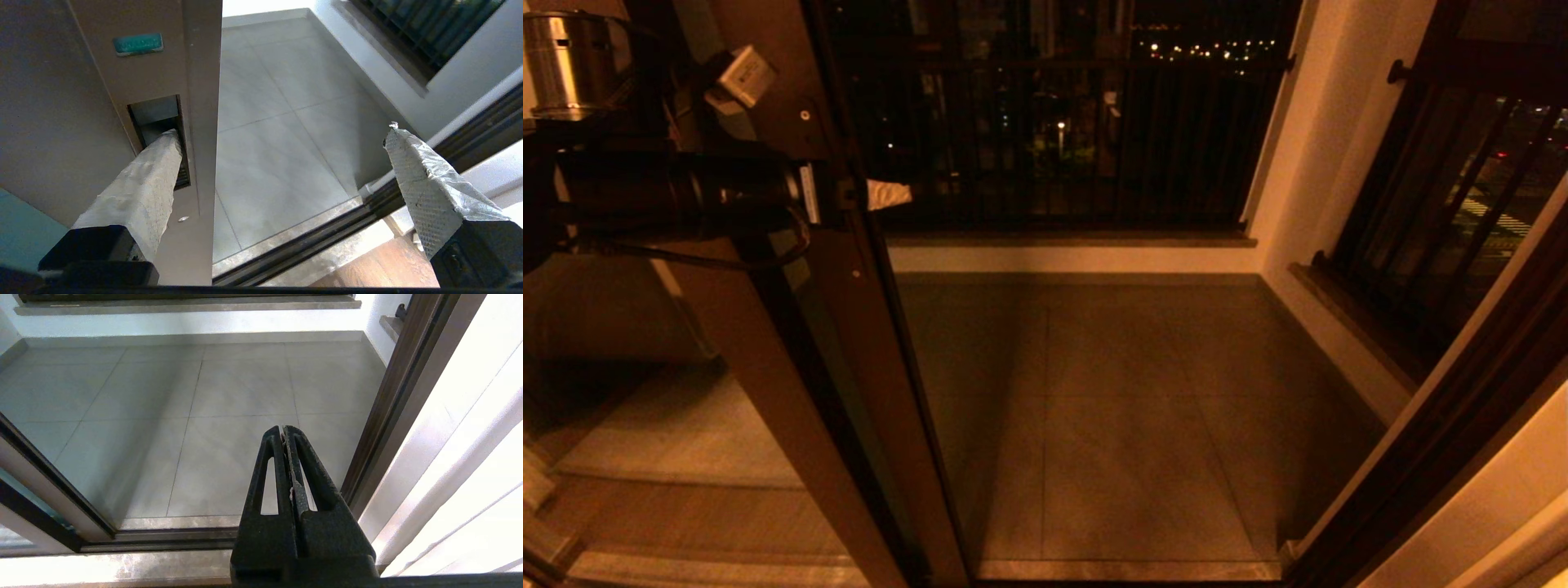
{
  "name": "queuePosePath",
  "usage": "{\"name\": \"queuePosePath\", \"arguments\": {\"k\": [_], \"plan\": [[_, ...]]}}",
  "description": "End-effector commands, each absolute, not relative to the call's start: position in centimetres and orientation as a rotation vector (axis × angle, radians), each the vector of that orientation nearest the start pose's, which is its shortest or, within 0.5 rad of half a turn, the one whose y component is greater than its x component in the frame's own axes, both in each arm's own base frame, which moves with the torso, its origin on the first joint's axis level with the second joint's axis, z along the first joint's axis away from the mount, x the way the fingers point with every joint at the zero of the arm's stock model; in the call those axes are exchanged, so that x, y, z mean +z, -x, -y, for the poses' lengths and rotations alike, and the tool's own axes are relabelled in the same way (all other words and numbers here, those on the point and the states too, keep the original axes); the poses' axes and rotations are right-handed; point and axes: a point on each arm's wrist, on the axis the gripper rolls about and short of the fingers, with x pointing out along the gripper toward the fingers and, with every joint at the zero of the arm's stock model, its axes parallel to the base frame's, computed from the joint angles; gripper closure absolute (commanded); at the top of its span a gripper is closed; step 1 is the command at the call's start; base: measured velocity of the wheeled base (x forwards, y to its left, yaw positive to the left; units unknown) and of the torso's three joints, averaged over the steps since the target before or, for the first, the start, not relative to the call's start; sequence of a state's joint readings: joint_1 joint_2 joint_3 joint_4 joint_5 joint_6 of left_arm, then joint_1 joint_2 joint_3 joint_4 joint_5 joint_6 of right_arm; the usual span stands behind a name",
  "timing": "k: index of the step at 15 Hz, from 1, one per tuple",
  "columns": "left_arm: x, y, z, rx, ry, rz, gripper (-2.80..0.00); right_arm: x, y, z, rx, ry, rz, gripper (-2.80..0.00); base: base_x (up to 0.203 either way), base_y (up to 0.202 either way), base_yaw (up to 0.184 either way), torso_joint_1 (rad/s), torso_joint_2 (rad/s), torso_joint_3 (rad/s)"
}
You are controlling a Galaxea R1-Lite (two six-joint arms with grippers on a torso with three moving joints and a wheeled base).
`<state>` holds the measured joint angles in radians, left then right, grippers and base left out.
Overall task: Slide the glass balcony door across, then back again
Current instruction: Close the slid door
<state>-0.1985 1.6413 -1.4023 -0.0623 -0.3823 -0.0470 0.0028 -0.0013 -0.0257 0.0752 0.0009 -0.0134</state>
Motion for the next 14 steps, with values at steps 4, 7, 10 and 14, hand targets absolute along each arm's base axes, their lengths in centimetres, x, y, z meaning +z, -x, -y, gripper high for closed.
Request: {"name": "queuePosePath", "arguments": {"k": [4,7,10,14], "plan": [[31.5,-30.2,8.1,-0.615,0.059,-0.186,-2.80,7.5,2.5,0.0,0.005,0.014,-0.049,0.00,0.000,0.000,0.000,0.000,0.00,0.000],[31.5,-30.1,8.6,-0.622,0.056,-0.186,-2.80,7.5,2.5,0.0,0.005,0.014,-0.049,0.00,0.000,0.000,0.000,0.000,0.00,0.000],[31.3,-30.1,9.2,-0.624,0.053,-0.192,-2.80,7.5,2.5,0.0,0.005,0.014,-0.049,0.00,0.000,0.000,0.000,0.000,0.00,0.000],[31.3,-30.1,10.4,-0.614,0.045,-0.190,-2.80,7.5,2.5,0.0,0.005,0.014,-0.049,0.00,0.000,0.000,0.000,0.000,0.00,0.000]]}}
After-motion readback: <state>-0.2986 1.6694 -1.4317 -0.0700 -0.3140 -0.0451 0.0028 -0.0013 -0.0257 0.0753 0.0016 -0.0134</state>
